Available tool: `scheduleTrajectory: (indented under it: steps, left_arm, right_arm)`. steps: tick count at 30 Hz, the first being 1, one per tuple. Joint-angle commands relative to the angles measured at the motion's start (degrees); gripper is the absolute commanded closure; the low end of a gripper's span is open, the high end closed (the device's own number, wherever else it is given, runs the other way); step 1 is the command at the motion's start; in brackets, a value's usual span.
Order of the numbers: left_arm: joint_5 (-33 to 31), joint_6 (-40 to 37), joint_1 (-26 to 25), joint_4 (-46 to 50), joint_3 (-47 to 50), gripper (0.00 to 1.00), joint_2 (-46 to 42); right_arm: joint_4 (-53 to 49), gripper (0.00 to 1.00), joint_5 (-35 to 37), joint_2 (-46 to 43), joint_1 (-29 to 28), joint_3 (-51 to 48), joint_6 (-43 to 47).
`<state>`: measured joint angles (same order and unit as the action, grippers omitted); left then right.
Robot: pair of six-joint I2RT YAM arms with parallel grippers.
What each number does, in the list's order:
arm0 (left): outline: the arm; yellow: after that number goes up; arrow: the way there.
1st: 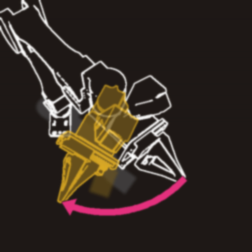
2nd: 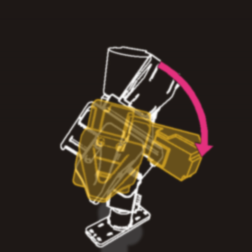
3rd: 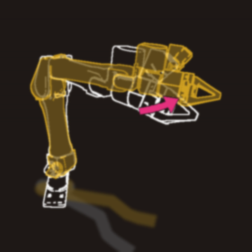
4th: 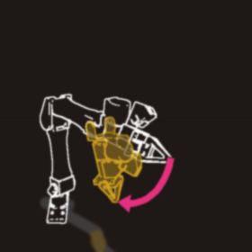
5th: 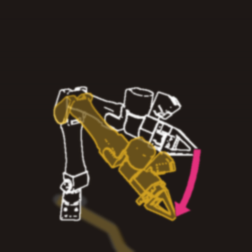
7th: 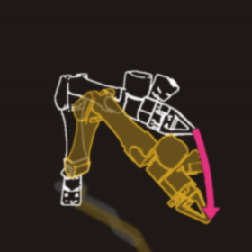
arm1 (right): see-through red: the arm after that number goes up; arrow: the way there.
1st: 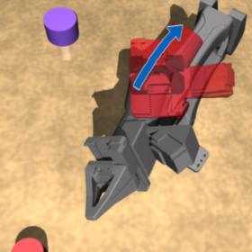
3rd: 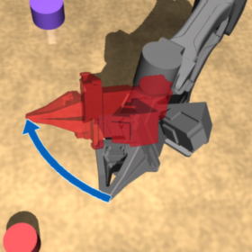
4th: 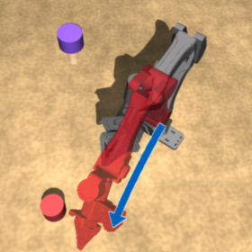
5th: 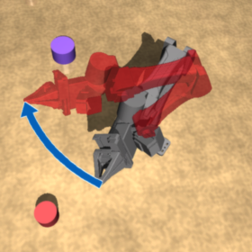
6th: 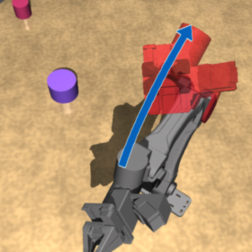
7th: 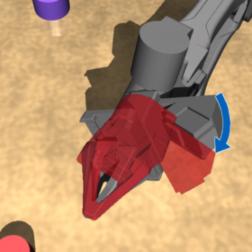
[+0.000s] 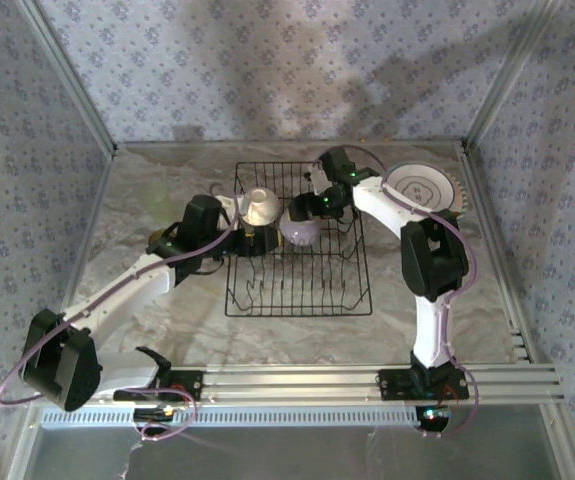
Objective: Unload the mixed dishes from the dish rack
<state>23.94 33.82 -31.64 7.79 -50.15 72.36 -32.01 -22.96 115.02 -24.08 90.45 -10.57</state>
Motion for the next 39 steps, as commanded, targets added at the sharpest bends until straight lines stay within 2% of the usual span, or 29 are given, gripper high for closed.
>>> scheduleTrajectory:
  steps: [1,7,12,19,27,30,39]
  left_arm:
    - [1.21,-0.12,-0.27,-1.21,-3.8,0.06,2.56]
    - [3.47,-0.6,-0.09,-3.37,-7.34,0.17,7.96]
    - [9.16,1.03,0.99,-6.33,-9.99,0.25,13.32]
    - [14.05,4.3,3.83,-12.7,-10.49,0.29,18.23]
    - [16.23,2.87,5.09,-11.96,-14.54,0.35,25.73]
    - [17.36,4.26,5.09,-14.35,-15.4,0.39,28.58]
    - [18.03,7.74,4.57,-18.69,-18.37,0.42,34.7]
  right_arm:
    - [-4.46,0.38,-3.49,0.97,2.81,-4.31,-2.93]
    - [3.45,0.39,-10.97,-0.9,5.92,-8.66,-6.96]
    - [8.05,0.39,-15.17,-2.72,7.74,-11.28,-9.82]
    - [14.72,0.39,-21.61,-3.93,10.21,-13.71,-14.89]
    - [20.17,0.39,-25.65,-3.36,11.33,-15.19,-19.02]
    - [21.65,0.39,-26.69,-3.22,11.72,-15.47,-20.37]
    - [23.92,0.39,-28.28,-2.87,12.41,-16.27,-22.26]
